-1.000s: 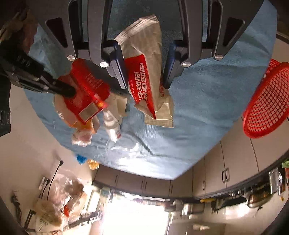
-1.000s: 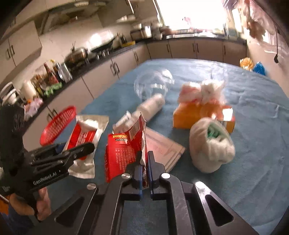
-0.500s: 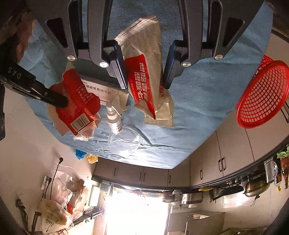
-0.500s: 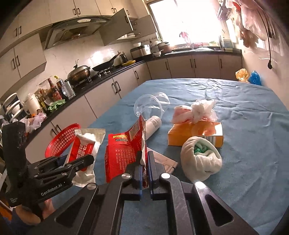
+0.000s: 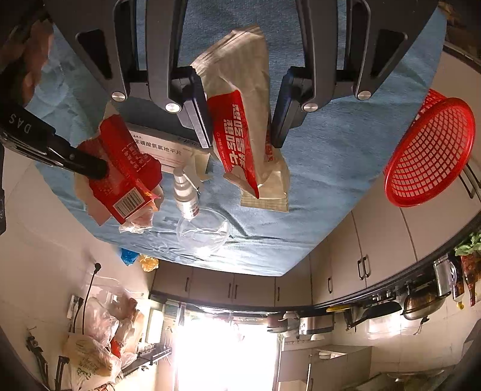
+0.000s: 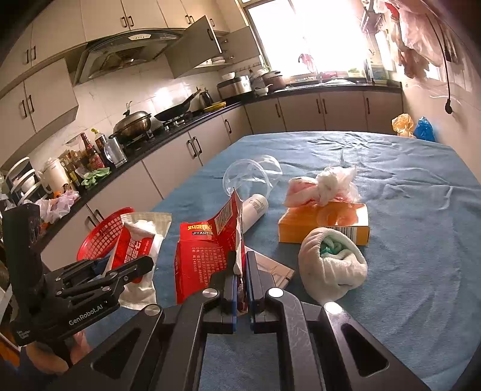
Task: Collect trash
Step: 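Grasp the white paper bag with the left gripper while the right grasps the red wrapper, then carry both items to the red basket and open both grippers over it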
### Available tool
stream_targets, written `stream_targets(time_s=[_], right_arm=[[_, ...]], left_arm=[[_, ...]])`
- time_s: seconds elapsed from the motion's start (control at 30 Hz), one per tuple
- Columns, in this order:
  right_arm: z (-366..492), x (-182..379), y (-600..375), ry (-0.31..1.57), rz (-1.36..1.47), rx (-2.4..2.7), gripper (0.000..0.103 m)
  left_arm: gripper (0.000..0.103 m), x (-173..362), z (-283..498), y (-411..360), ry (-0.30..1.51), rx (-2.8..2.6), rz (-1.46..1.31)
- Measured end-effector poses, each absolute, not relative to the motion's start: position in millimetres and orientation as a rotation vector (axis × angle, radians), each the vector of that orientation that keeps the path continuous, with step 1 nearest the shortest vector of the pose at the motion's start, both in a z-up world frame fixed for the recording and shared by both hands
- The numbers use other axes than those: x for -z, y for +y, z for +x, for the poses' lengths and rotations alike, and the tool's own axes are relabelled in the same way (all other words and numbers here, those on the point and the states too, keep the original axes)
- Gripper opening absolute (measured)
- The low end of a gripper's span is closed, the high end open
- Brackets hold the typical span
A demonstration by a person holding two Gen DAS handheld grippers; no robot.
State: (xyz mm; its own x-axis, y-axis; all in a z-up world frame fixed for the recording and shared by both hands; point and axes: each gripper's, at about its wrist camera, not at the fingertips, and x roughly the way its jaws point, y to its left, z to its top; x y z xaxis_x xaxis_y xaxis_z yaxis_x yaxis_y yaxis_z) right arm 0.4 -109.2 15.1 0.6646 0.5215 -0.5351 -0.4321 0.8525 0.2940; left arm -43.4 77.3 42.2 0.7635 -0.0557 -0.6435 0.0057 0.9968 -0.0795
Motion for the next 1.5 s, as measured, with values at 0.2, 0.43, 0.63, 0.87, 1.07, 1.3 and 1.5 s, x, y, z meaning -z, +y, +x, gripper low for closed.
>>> stream_targets(time_s=[0.2, 0.43, 0.63, 0.87, 1.07, 1.3, 1.5], right_arm=[[3, -14, -111, 0.655, 0.155, -0.549, 0.006], [3, -15, -109, 0.675, 0.185, -0.558, 0.006], [-5, -22, -99, 0.678, 0.188, -0.576, 0.006], [-14, -33, -74, 0.672, 0.159, -0.611, 0.006], [-16, -40, -52, 0.676, 0.133, -0.631, 0.006], [-12, -46, -23, 0.685, 0.099, -0.668, 0.006], [-8, -51, 11, 0.7, 0.063, -0.708, 0.006]], left_arm=[[0.039, -47, -48, 78, 0.693, 0.024, -0.067], [0.039, -56, -55, 83, 0.671, 0.011, -0.06], [0.039, -62, -61, 93, 0.655, 0.001, -0.071], [0.039, -68, -69, 110, 0.632, -0.015, -0.094], [0.039, -73, -74, 129, 0.618, -0.039, -0.118], [0.039, -77, -80, 158, 0.6, -0.084, -0.156], [0.039, -81, -86, 197, 0.585, -0.139, -0.2]])
